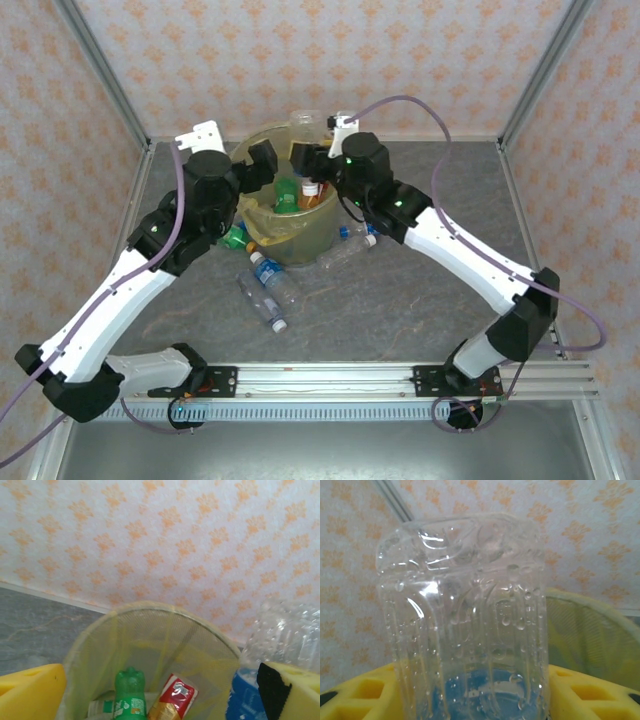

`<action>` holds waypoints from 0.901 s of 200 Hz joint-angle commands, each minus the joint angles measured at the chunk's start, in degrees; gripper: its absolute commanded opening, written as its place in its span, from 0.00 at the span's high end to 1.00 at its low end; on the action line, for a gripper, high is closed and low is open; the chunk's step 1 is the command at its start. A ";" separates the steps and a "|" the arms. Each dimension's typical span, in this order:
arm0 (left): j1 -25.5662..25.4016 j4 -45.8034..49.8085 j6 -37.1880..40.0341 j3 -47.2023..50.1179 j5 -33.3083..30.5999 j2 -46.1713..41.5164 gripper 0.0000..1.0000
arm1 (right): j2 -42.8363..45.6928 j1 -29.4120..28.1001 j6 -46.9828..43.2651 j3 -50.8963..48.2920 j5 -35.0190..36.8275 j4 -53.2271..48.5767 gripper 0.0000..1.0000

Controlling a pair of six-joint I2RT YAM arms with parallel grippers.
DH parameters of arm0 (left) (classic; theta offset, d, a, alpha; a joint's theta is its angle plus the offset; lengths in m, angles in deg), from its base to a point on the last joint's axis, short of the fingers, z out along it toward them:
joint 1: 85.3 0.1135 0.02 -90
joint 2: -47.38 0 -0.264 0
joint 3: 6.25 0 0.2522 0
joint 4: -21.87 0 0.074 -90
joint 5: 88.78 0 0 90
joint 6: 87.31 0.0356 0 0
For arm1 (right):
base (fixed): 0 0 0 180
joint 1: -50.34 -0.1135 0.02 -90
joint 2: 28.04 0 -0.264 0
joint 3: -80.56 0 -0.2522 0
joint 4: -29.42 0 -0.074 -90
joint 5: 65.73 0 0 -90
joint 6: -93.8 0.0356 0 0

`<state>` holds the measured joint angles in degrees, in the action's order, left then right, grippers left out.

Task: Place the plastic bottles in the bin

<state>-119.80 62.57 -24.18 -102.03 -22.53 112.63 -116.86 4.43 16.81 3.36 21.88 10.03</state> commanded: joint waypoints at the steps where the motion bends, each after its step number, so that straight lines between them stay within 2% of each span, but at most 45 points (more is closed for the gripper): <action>1: 0.05 0.32 -0.83 1.36 -6.32 -2.72 0.01 | -2.33 -1.81 -2.56 3.89 -0.11 0.65 0.43; 31: 0.09 -0.84 -0.63 2.29 -7.61 -4.42 0.01 | -4.73 -4.37 -4.82 5.70 0.17 -0.56 0.43; 40: 0.05 -0.83 -0.57 2.28 -7.66 -4.52 0.01 | -5.18 -4.96 -5.50 6.10 0.20 -0.94 0.40; 56: 0.05 -0.69 -0.63 2.30 -7.54 -4.35 0.01 | -5.64 -5.57 -6.05 6.66 0.11 -1.79 0.27; 76: 0.05 -0.81 -0.64 2.39 -7.46 -4.17 0.01 | -5.25 -5.68 -6.12 6.47 0.75 -2.12 0.00; 180: 0.22 -0.84 -1.40 3.14 -7.20 -4.26 0.01 | -0.30 -5.68 -6.16 1.42 8.78 -0.22 0.00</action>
<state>-119.80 61.93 -24.49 -99.25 -28.25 108.63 -120.84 -1.25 11.41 6.26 26.65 8.56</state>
